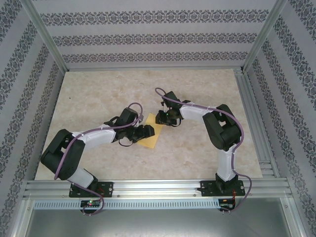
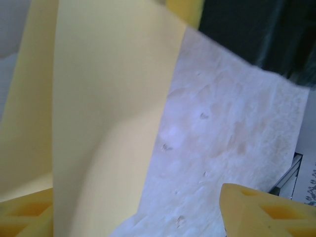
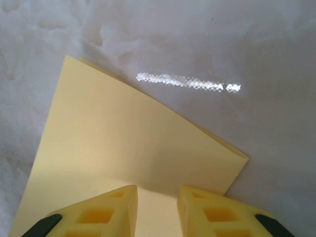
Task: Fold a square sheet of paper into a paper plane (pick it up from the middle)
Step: Fold the triangle a second time at the center of the table.
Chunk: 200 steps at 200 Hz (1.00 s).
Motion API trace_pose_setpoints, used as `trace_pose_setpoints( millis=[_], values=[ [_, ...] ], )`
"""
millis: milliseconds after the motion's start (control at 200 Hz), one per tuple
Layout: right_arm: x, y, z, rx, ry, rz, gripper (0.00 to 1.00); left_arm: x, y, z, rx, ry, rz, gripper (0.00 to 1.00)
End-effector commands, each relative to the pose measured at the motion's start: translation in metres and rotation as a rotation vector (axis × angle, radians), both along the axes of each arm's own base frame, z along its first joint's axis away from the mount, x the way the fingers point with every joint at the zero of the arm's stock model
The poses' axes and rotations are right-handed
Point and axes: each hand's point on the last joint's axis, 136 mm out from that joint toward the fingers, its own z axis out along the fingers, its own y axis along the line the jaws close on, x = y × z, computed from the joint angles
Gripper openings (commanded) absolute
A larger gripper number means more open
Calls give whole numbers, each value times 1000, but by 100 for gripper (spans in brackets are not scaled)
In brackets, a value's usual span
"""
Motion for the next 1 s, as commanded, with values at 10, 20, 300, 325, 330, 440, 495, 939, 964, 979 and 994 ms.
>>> trace_pose_setpoints(
  millis=[10, 20, 300, 325, 330, 440, 495, 939, 964, 979, 994],
  values=[
    [-5, -12, -27, -49, 52, -23, 29, -14, 2, 6, -13, -9, -39, 66],
    [-5, -11, -27, -47, 52, -21, 29, -13, 0, 8, -21, -15, -41, 65],
    [-7, -11, -28, -46, 55, -24, 29, 10, -24, 38, -147, -103, -50, 52],
    [-7, -11, -29, -47, 57, -26, 29, 12, -26, 38, -154, -103, -49, 51],
    [-7, -11, -29, -46, 57, -25, 29, 12, -26, 38, -154, -102, -49, 51],
    [-7, -10, -28, -42, 56, -22, 29, 20, -32, 33, -164, -103, -42, 52],
    [-8, -10, -27, -41, 57, -23, 29, 24, -34, 29, -164, -99, -40, 53],
    [-2, 5, 48, 156, -50, 66, 32, 31, -23, -8, -46, -81, 4, 40],
    [-4, 5, 53, 164, -54, 77, 32, 32, -22, -8, -42, -82, 6, 38],
    [-5, 6, 55, 171, -55, 84, 32, 32, -22, -9, -41, -83, 7, 36],
    [-7, 6, 57, 174, -57, 89, 33, 32, -21, -9, -41, -82, 8, 35]
  ],
)
